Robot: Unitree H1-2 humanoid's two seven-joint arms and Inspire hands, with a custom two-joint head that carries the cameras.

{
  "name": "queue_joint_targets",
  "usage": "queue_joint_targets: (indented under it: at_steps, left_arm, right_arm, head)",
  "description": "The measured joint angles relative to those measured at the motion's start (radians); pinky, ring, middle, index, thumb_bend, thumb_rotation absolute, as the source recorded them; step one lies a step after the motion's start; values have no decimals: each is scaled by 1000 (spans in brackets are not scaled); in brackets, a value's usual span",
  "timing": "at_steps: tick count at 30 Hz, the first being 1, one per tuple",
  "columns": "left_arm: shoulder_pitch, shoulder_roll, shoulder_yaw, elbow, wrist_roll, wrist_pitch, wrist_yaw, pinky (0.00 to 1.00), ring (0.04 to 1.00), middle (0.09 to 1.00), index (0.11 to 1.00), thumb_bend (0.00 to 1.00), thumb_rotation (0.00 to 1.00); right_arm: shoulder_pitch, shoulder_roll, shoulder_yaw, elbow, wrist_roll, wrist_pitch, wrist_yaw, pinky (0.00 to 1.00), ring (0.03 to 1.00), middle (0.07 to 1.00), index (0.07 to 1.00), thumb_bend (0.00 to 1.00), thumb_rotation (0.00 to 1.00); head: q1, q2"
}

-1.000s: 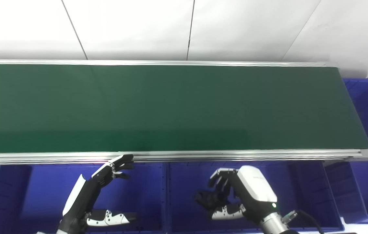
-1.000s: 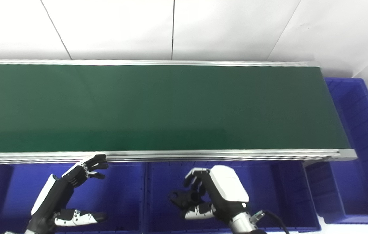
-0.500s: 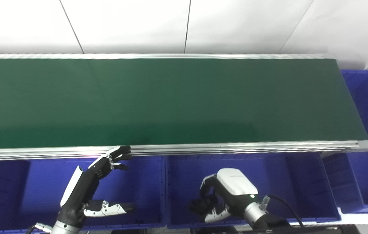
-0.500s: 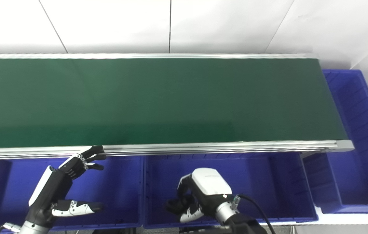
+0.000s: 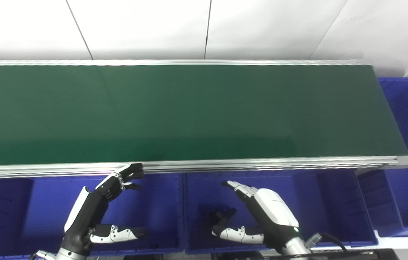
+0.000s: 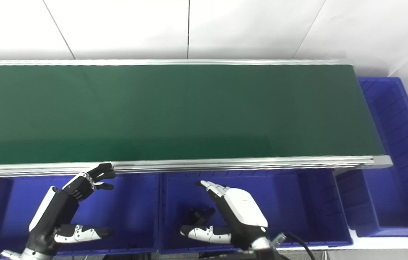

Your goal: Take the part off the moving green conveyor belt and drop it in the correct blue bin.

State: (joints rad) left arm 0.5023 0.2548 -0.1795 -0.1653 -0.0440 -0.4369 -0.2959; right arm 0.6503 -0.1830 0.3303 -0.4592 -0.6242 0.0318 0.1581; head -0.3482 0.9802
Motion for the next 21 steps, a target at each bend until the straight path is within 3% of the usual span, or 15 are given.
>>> queue_joint_targets:
  at_steps: [7,21]
  left_arm:
    - [2,-23,29,2,-11,0,-32,677,798,835,820,746,294]
    - [16,-36,15,3,51,0,-19,701,805,842,826,749,285]
  right_arm:
    - [38,49,58,60,203,-197,-86,768,864,903,916,689,629]
    - [3,28,34,190,360,-315,-96,794,871,929,979,709,579]
  head:
    - [34,-21]
    - [120,-58]
